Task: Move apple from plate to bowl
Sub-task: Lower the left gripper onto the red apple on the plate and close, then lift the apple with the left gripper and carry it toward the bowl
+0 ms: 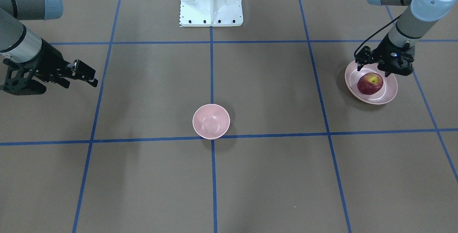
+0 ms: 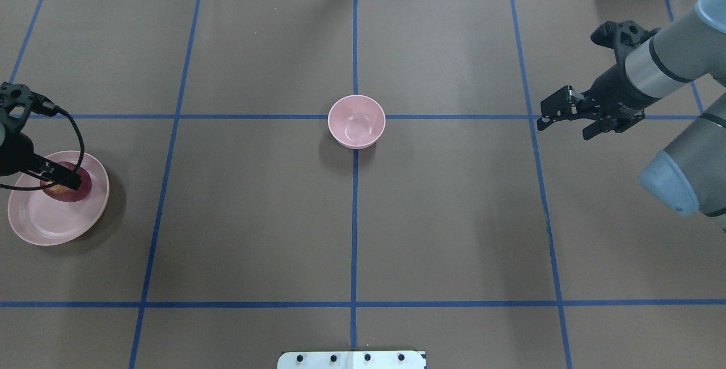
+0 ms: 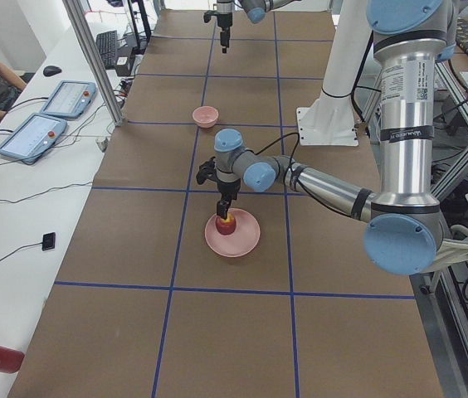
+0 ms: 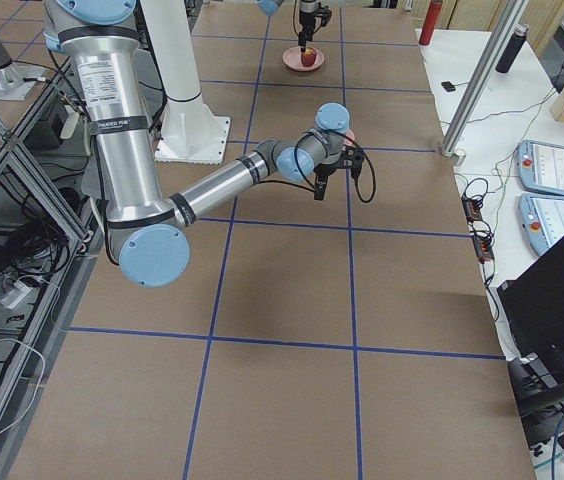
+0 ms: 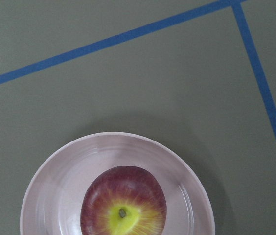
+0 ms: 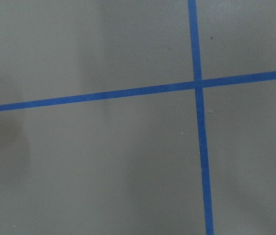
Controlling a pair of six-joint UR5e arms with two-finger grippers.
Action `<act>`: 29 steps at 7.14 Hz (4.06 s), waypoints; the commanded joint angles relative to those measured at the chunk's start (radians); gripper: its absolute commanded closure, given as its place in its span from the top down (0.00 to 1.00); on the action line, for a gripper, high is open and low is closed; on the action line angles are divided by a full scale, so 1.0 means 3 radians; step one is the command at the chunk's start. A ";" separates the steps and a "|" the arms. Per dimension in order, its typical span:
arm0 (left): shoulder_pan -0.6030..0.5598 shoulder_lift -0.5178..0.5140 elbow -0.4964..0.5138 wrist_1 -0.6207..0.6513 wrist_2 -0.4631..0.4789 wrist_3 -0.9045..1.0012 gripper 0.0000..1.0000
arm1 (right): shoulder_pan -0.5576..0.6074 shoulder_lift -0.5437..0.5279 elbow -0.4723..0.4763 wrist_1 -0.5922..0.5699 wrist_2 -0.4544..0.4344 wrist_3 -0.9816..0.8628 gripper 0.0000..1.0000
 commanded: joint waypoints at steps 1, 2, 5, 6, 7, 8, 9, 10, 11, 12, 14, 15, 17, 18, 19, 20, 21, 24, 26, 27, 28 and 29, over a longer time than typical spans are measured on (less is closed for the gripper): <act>0.0006 -0.0022 0.0079 -0.0010 0.0030 0.0039 0.97 | -0.0001 0.0002 0.0004 -0.0003 -0.0002 -0.0001 1.00; 0.0006 -0.0028 0.0105 -0.0005 0.0030 0.0044 0.97 | -0.0001 0.0007 0.0004 -0.0003 -0.0002 0.0004 1.00; 0.0017 -0.0129 0.0339 -0.0056 0.0025 0.0019 0.97 | -0.0006 0.0013 0.0004 -0.0003 0.0008 0.0004 1.00; 0.0017 -0.0140 0.0416 -0.0152 0.0020 0.0014 0.97 | -0.0006 0.0018 -0.0001 -0.0003 0.0008 0.0004 1.00; 0.0017 -0.0145 0.0463 -0.0204 0.0020 0.0009 0.97 | -0.0006 0.0018 -0.0006 -0.0003 0.0008 0.0004 1.00; 0.0022 -0.0191 0.0509 -0.0204 0.0020 0.0009 0.97 | -0.0006 0.0018 -0.0006 -0.0003 0.0008 0.0004 1.00; 0.0027 -0.0201 0.0545 -0.0209 0.0020 0.0014 0.97 | -0.0006 0.0023 -0.0011 -0.0003 0.0008 0.0004 1.00; 0.0027 -0.0206 0.0560 -0.0230 0.0010 0.0009 0.97 | -0.0006 0.0018 -0.0011 -0.0003 0.0013 -0.0001 1.00; 0.0037 -0.0207 0.0586 -0.0235 0.0015 0.0009 0.97 | -0.0006 0.0018 -0.0006 0.0002 0.0013 -0.0001 1.00; 0.0047 -0.0207 0.0596 -0.0235 0.0020 0.0009 0.97 | -0.0006 0.0018 -0.0011 0.0002 0.0013 -0.0001 1.00; 0.0052 -0.0212 0.0616 -0.0235 0.0010 0.0014 0.97 | -0.0006 0.0018 -0.0011 0.0002 0.0013 -0.0001 1.00; 0.0052 -0.0217 0.0617 -0.0235 0.0010 0.0014 0.97 | -0.0006 0.0018 -0.0011 0.0002 0.0013 -0.0001 1.00; 0.0062 -0.0217 0.0611 -0.0235 0.0000 0.0009 0.97 | -0.0006 0.0013 -0.0011 0.0002 0.0013 -0.0001 1.00; 0.0073 -0.0217 0.0616 -0.0235 0.0005 0.0014 0.94 | -0.0006 0.0008 -0.0011 0.0002 0.0013 -0.0001 1.00; 0.0088 -0.0217 0.0601 -0.0235 0.0010 -0.0002 0.30 | -0.0006 0.0013 -0.0006 0.0002 0.0013 -0.0001 1.00; 0.0088 -0.0227 0.0540 -0.0235 -0.0005 -0.0022 0.00 | -0.0001 0.0013 -0.0001 0.0002 0.0013 -0.0001 1.00; 0.0078 -0.0217 0.0449 -0.0205 -0.0015 -0.0123 0.00 | 0.0014 0.0013 0.0029 -0.0003 0.0023 -0.0001 1.00; 0.0047 -0.0754 -0.0134 0.0645 -0.0292 -0.0516 0.00 | 0.0121 -0.0155 0.0121 0.0022 0.0028 -0.0041 1.00; 0.0291 -0.1726 -0.0069 0.1321 -0.0271 -0.1129 0.00 | 0.0350 -0.0528 0.0162 0.0028 0.0094 -0.0687 1.00; 0.0500 -0.2186 0.0179 0.1411 -0.0175 -0.1618 0.00 | 0.0448 -0.0641 0.0137 0.0028 0.0115 -0.0975 1.00; 0.0573 -0.2859 0.0799 0.1416 -0.0078 -0.1871 0.00 | 0.0474 -0.0672 0.0112 0.0018 0.0115 -0.1048 1.00; 0.0640 -0.3453 0.1474 0.1396 -0.0011 -0.1984 0.00 | 0.0474 -0.0673 0.0106 0.0023 0.0115 -0.1054 1.00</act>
